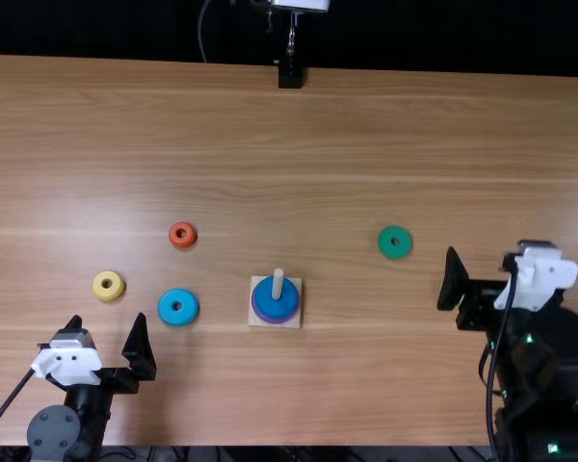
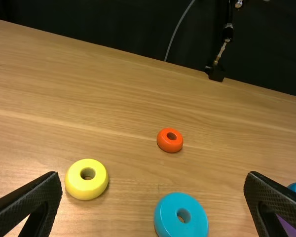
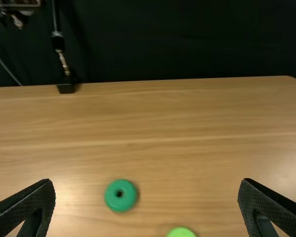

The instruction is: Build the Hanoi tower: stack the rings onto the peg from bottom to top in this color order: purple, dark blue, light blue, dark green, light green, yellow, orange.

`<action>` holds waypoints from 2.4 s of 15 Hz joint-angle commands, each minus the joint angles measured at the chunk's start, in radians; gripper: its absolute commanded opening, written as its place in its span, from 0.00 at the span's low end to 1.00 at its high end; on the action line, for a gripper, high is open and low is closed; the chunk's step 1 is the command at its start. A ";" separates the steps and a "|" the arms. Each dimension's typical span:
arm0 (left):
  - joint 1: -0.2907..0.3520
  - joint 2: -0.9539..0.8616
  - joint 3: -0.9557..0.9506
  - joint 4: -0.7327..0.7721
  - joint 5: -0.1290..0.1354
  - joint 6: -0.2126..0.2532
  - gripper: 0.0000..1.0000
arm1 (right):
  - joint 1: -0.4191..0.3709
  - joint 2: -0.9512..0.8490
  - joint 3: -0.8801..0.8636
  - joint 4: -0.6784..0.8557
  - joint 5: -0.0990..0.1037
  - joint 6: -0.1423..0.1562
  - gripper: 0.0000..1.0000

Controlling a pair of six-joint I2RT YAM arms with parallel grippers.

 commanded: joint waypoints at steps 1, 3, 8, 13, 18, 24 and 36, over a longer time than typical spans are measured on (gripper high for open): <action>0.002 -0.012 -0.055 -0.019 0.012 0.004 1.00 | -0.017 -0.077 -0.114 0.007 0.001 -0.021 1.00; 0.002 -0.012 -0.055 -0.019 0.012 0.004 1.00 | -0.027 -0.223 -0.279 0.011 0.005 -0.021 1.00; 0.002 -0.012 -0.055 -0.019 0.012 0.004 1.00 | -0.029 -0.551 -0.520 0.083 0.005 -0.010 1.00; 0.002 -0.012 -0.055 -0.019 0.012 0.004 1.00 | -0.026 -0.613 -0.599 0.090 0.007 -0.022 1.00; 0.002 -0.012 -0.055 -0.019 0.012 0.004 1.00 | -0.047 -0.725 -0.669 0.092 0.007 -0.021 1.00; 0.002 -0.012 -0.055 -0.019 0.012 0.004 1.00 | -0.055 -0.725 -0.672 0.101 0.007 -0.021 1.00; 0.002 -0.012 -0.055 -0.019 0.012 0.004 1.00 | -0.061 -0.725 -0.686 0.173 0.007 -0.022 1.00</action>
